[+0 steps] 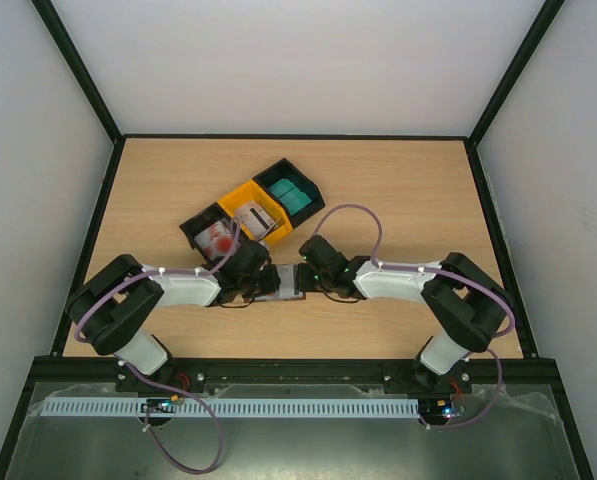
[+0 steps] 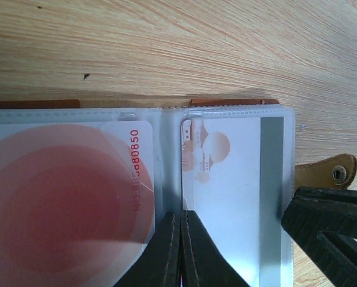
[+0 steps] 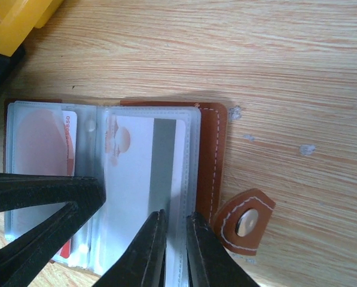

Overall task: Put the credit cards into the card holder
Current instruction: Turn over the card slot in the card holder.

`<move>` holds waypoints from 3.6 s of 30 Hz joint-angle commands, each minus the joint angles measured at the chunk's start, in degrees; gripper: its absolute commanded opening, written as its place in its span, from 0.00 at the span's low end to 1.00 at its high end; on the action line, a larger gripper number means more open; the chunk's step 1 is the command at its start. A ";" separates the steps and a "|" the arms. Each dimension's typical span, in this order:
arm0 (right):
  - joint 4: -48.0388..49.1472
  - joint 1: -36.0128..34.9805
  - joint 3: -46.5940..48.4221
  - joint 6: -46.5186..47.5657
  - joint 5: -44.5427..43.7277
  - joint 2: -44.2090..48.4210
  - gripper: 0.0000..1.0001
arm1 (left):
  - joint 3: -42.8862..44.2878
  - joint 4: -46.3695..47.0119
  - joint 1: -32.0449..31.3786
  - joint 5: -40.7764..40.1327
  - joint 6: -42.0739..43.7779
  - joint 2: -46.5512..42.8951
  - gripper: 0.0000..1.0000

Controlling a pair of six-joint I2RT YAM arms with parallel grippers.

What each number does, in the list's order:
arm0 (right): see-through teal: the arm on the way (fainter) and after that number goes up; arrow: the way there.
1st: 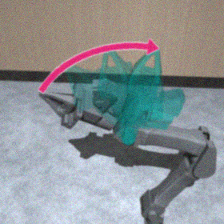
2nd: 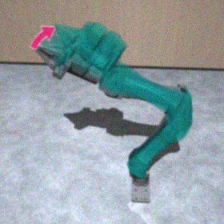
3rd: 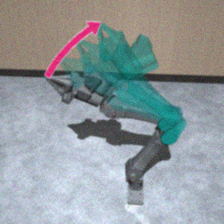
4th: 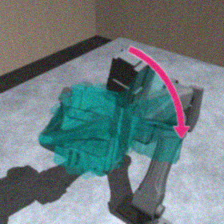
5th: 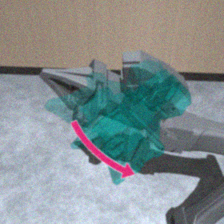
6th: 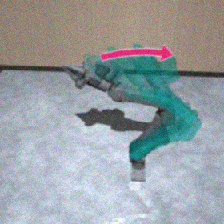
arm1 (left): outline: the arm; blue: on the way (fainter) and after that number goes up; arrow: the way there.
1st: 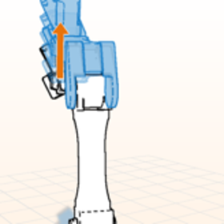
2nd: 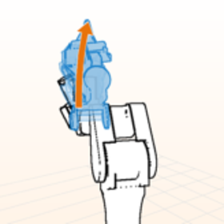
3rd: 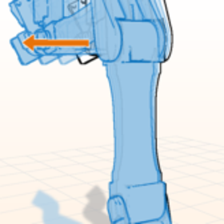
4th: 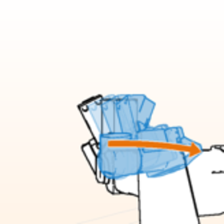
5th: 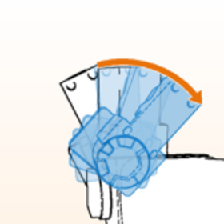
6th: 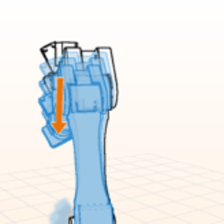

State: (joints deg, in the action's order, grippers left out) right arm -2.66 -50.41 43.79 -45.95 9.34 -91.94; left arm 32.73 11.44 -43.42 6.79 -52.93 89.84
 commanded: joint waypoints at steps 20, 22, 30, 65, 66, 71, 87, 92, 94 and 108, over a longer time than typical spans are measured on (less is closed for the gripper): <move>2.71 -1.05 1.47 -5.84 6.52 -1.51 0.16 | -1.84 -5.94 0.18 -2.08 0.19 3.23 0.03; 3.57 -0.84 0.52 -8.64 6.99 -1.62 0.17 | -1.95 -5.67 0.18 -2.13 0.12 3.28 0.03; 8.77 0.41 -3.17 -16.89 9.51 0.04 0.18 | -2.28 -4.93 0.18 -2.04 0.02 3.23 0.03; 17.10 0.49 0.01 -12.84 14.48 -2.07 0.25 | 4.34 -16.57 0.35 -9.41 0.08 -10.51 0.22; 17.06 0.41 0.25 -12.46 14.60 -2.02 0.25 | 4.42 -17.68 0.40 -11.39 -0.31 -11.67 0.22; 14.73 -0.32 4.15 -7.92 16.88 -3.25 0.29 | 6.05 -23.58 2.21 -20.56 -0.65 -20.24 0.31; 6.62 -1.02 10.16 0.64 8.35 -2.64 0.44 | 11.89 -30.69 12.39 -12.29 16.59 -32.10 0.69; 3.62 3.84 3.58 -1.01 -1.09 6.03 0.45 | 15.79 -30.97 12.40 -8.73 25.24 -28.44 0.78; 2.44 5.70 1.01 -1.30 -4.34 9.65 0.47 | 17.59 -30.98 12.42 -7.32 27.59 -26.13 0.79; -0.20 10.74 -4.03 1.51 -6.77 13.23 0.49 | 36.85 -38.27 4.71 -13.14 39.14 1.63 0.55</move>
State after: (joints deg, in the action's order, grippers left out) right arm -1.58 -40.40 40.60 -46.04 3.60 -77.58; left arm 64.16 -21.69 -36.03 0.30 -17.61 84.14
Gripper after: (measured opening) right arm 0.493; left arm 0.618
